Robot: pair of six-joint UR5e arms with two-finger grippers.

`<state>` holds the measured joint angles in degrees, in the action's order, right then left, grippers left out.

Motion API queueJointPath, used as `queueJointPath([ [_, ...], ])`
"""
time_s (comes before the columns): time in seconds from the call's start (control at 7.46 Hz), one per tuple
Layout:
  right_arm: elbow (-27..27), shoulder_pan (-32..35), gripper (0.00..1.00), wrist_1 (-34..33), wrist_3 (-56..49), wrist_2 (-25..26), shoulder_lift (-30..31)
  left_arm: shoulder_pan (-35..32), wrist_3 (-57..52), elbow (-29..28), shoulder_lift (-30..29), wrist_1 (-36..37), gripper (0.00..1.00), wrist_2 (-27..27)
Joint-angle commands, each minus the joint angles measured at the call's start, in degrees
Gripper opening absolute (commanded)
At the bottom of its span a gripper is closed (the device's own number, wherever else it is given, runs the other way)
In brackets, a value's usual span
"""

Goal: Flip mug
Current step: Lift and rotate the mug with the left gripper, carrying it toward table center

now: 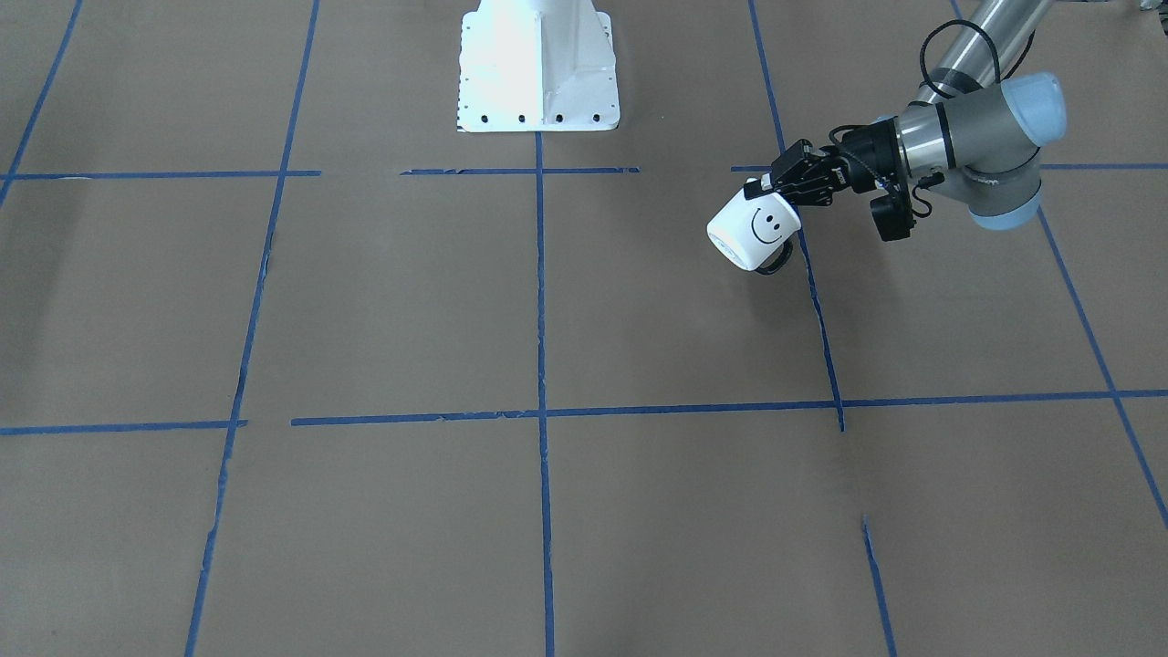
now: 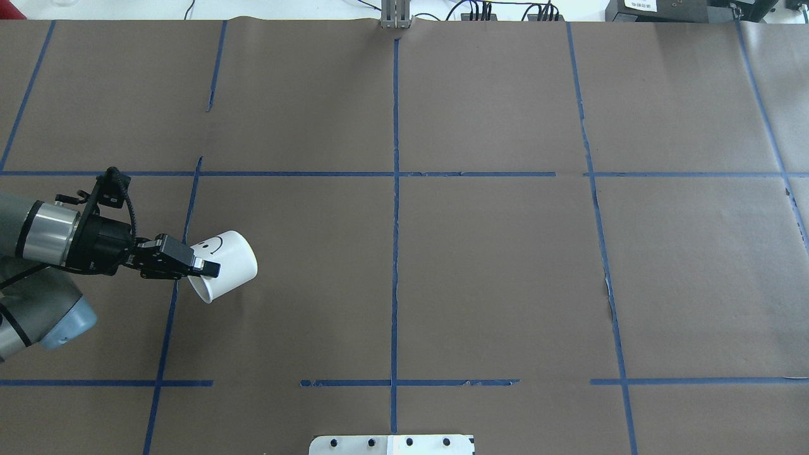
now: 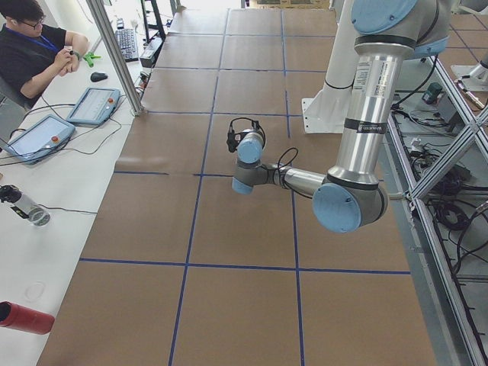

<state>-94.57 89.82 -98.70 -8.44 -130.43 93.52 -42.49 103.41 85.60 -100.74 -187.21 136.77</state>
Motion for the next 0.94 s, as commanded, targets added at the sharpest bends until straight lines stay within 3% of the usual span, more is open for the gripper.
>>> queueJointPath([
  [0.0, 0.00, 0.00, 1.00, 0.00, 0.00, 0.00, 0.00, -0.05, 0.13, 6.47, -2.96, 19.41, 0.00, 4.80],
  [0.27, 0.00, 0.00, 1.00, 0.00, 0.00, 0.00, 0.00, 0.13, -0.22, 9.23, -9.43, 39.44, 0.00, 7.36],
  [0.54, 0.00, 0.00, 1.00, 0.00, 0.00, 0.00, 0.00, 0.48, -0.49, 8.97, -20.75, 60.90, 0.00, 7.55],
  [0.8, 0.00, 0.00, 1.00, 0.00, 0.00, 0.00, 0.00, 3.27, -0.49, 5.04, -33.14, 78.93, 0.00, 7.46],
])
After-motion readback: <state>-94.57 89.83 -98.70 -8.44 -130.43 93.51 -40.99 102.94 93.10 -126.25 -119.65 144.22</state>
